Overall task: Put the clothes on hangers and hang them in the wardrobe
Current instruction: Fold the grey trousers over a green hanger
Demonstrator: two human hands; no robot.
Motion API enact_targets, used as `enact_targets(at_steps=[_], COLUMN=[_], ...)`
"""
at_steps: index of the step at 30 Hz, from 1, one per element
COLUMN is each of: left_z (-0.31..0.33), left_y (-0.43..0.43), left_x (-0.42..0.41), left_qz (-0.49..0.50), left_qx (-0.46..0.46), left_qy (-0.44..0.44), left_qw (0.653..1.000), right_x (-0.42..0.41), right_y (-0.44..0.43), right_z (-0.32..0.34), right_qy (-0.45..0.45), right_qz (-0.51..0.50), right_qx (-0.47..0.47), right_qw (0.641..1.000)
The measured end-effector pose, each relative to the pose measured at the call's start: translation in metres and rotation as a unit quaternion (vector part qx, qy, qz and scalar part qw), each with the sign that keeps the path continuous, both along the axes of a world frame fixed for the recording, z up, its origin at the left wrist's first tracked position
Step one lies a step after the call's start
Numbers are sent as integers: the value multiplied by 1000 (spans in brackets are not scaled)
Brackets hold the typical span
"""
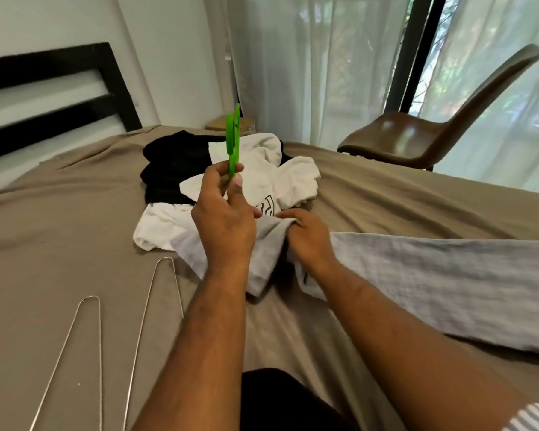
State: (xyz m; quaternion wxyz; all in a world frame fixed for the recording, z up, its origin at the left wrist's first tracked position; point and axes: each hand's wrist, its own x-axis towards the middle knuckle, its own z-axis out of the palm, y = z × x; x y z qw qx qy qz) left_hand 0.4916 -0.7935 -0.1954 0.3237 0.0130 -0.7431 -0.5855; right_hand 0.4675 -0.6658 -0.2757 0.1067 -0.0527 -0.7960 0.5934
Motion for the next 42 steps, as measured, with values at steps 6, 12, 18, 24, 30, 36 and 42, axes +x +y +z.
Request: enact_targets(at_steps=[6, 12, 18, 24, 30, 36, 42], left_z=[10, 13, 17, 31, 37, 14, 12], left_y=[44, 92, 84, 24, -43, -55, -45], left_x=[10, 12, 16, 21, 27, 17, 15], left_qz=[-47, -80, -36, 33, 156, 149, 135], left_qx=[-21, -47, -42, -3, 42, 61, 55], left_qy=[-11, -56, -56, -21, 38, 13, 20], left_qw=[999, 994, 997, 999, 986, 987, 989], right_x=[24, 71, 78, 59, 22, 26, 5], right_y=[118, 163, 164, 111, 11, -48, -77], right_z=[2, -19, -1, 43, 24, -17, -49], right_qy=[-92, -143, -102, -4, 213, 135, 196], right_qz=[-175, -260, -280, -232, 140, 223, 133], right_qx=[-508, -553, -472, -183, 327, 554, 680], right_qw=[838, 779, 830, 955, 910, 791, 694])
